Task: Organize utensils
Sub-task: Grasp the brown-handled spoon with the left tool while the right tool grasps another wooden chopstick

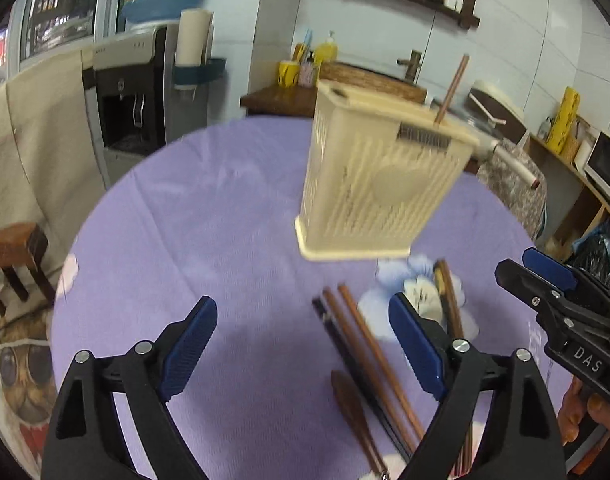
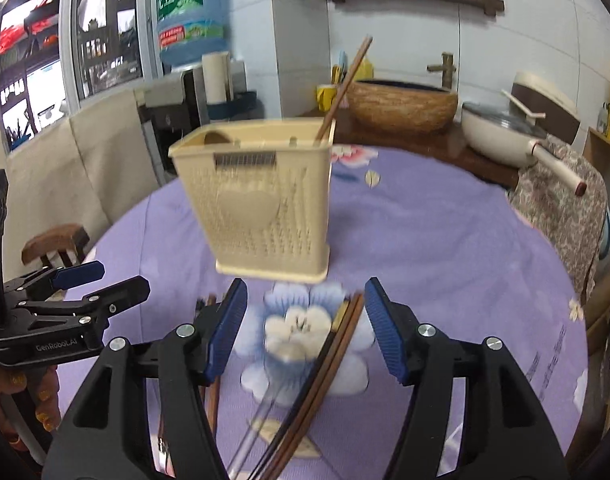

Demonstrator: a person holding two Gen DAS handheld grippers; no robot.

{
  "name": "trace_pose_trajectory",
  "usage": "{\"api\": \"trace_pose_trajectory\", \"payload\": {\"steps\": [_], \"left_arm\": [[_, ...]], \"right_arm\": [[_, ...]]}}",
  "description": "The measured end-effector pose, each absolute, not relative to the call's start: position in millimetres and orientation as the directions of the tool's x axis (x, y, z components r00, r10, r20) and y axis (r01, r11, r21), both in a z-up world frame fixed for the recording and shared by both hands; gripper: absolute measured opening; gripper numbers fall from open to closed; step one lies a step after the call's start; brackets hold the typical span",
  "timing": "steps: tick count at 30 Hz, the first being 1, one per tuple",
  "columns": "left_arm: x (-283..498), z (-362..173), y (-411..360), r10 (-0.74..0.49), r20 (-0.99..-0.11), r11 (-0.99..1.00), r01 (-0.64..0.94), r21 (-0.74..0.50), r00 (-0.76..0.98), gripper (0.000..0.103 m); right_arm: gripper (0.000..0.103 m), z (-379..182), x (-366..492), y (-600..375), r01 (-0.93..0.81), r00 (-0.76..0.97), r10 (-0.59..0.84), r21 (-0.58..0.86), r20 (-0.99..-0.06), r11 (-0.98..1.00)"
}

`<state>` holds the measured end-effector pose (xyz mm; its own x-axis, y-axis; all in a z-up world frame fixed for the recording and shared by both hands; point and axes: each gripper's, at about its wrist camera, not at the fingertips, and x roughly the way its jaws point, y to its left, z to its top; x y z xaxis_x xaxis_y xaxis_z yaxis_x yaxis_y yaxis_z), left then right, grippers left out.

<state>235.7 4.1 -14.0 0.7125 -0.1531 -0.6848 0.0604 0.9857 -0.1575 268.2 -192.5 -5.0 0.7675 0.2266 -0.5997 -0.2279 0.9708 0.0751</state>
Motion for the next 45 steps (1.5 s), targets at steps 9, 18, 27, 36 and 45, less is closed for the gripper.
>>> {"api": "trace_pose_trajectory", "payload": {"steps": [9,18,27,36,45], "left_arm": [[211.9,-51.2,3.3,-0.171,-0.744,0.981,0.046,-0.186,0.646,0.071],[200.0,-58.5,-9.6,-0.180,-0.756,0.982,0.068,-0.178,0.629,0.064],[199.4,-63.9,-13.4,-0.177,-0.767,0.983,0.070,-0.171,0.617,0.060],[200.1,-67.2,-12.7,-0.175,-0.772,0.983,0.070,-0.168,0.611,0.059],[199.2,-67.2,-17.6,-0.162,-0.779,0.986,0.078,-0.144,0.606,0.055]], "right_arm": [[0.056,-55.1,252.4,-203.1,-0.157,0.702,0.172,0.085,-0.691,0.984],[0.039,-70.3,259.9,-205.4,-0.117,0.659,0.156,0.104,-0.736,0.988],[0.031,-79.6,269.8,-202.4,-0.101,0.626,0.150,0.112,-0.765,0.989],[0.029,-81.4,280.4,-209.2,-0.078,0.608,0.140,0.117,-0.782,0.990],[0.027,-82.3,302.9,-203.8,-0.057,0.611,0.074,0.049,-0.788,0.997]]}}
